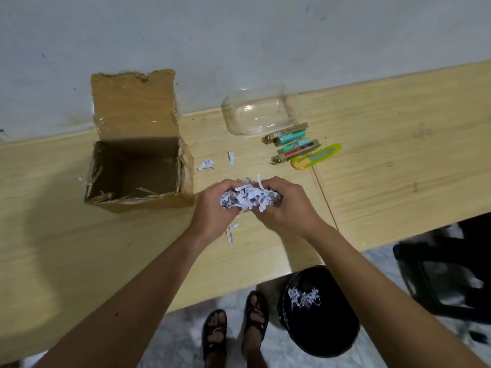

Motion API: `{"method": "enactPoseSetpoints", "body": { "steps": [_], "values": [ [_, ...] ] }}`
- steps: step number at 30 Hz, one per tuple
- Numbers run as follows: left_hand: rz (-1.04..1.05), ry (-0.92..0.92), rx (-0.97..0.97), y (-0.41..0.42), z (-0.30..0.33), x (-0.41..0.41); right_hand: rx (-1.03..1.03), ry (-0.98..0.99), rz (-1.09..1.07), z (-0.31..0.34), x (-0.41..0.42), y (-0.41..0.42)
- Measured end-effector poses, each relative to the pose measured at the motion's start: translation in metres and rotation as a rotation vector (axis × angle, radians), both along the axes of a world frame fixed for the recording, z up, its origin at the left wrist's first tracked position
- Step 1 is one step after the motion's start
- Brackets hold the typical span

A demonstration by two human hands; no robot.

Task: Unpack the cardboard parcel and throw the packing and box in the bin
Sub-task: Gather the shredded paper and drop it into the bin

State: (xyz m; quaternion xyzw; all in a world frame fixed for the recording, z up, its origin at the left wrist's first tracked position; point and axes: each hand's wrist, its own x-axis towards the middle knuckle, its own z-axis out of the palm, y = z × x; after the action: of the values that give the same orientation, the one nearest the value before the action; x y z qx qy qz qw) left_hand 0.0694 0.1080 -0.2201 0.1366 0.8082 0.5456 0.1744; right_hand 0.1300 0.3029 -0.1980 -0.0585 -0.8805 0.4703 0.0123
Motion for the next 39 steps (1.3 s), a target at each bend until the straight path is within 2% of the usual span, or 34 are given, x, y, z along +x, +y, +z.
{"method": "enactPoseSetpoints", "body": {
  "steps": [7, 14, 21, 26, 33, 39],
  "values": [
    [-0.171, -0.007, 0.062, 0.054, 0.023, 0.029, -0.077, -0.015, -0.185, 0.029, 0.066, 0.037],
    [-0.424, -0.055, 0.039, 0.125, 0.032, 0.106, -0.068, -0.042, -0.443, 0.029, 0.184, 0.078],
    [-0.643, -0.09, 0.035, 0.193, -0.002, 0.214, -0.032, -0.11, -0.654, 0.008, 0.32, 0.114],
    [-0.776, -0.113, 0.002, 0.21, -0.039, 0.282, -0.041, -0.175, -0.758, -0.027, 0.397, 0.114],
    [-0.863, -0.118, -0.002, 0.206, -0.068, 0.32, -0.05, -0.153, -0.83, -0.072, 0.439, 0.099],
    [-0.874, -0.145, -0.019, 0.206, -0.071, 0.32, -0.157, -0.172, -0.844, -0.086, 0.449, 0.097]
  ]
}}
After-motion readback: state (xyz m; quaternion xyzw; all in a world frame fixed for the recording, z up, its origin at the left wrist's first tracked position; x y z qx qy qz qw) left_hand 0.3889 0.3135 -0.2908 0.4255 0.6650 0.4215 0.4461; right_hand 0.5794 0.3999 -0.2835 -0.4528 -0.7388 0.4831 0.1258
